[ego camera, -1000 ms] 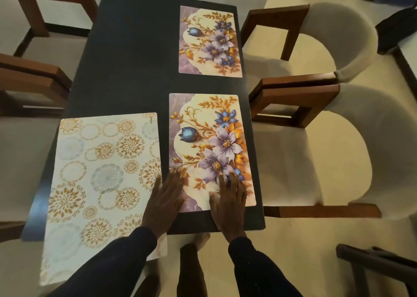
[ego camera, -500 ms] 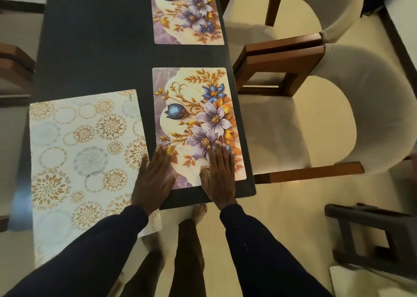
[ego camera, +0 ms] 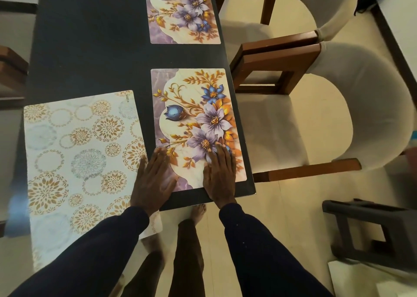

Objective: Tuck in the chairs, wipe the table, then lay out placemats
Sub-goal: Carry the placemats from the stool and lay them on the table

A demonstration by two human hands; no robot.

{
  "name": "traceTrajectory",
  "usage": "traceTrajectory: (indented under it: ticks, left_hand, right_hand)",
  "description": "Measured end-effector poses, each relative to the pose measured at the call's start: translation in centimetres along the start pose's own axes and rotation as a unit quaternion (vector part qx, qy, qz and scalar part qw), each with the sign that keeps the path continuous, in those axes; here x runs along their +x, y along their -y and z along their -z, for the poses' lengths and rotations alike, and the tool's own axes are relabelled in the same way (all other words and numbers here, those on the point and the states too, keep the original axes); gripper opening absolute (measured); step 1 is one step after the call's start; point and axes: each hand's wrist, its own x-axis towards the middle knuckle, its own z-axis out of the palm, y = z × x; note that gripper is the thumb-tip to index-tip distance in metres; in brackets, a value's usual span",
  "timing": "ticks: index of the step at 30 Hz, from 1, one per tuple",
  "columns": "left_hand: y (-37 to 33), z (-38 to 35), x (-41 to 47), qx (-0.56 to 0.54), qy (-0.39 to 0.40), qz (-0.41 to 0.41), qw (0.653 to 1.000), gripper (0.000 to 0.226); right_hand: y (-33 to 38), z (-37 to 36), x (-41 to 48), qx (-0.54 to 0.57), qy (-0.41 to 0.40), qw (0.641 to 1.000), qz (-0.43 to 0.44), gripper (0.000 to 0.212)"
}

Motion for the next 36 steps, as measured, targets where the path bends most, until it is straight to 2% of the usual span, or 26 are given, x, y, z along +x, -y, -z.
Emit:
traceTrajectory:
  ticks: [8, 23, 36]
  left_hand:
    - [-0.27, 0.06, 0.14, 0.012, 0.020, -0.001, 1.000, 0.079]
    - [-0.18, -0.09, 0.15, 0.029, 0.027, 0.007, 0.999, 0.078]
    - [-0.12, -0.14, 0.12, 0.006, 0.022, 0.010, 1.000, 0.075]
  right_hand:
    - [-0.50, -0.31, -0.15, -0.008, -0.016, 1.000, 0.012, 0.046]
    - [-0.34, -0.20, -0.14, -0.037, 0.010, 0.999, 0.013, 0.049]
    - [-0.49, -0.14, 0.05, -0.044, 0.012, 0.999, 0.021, 0.051]
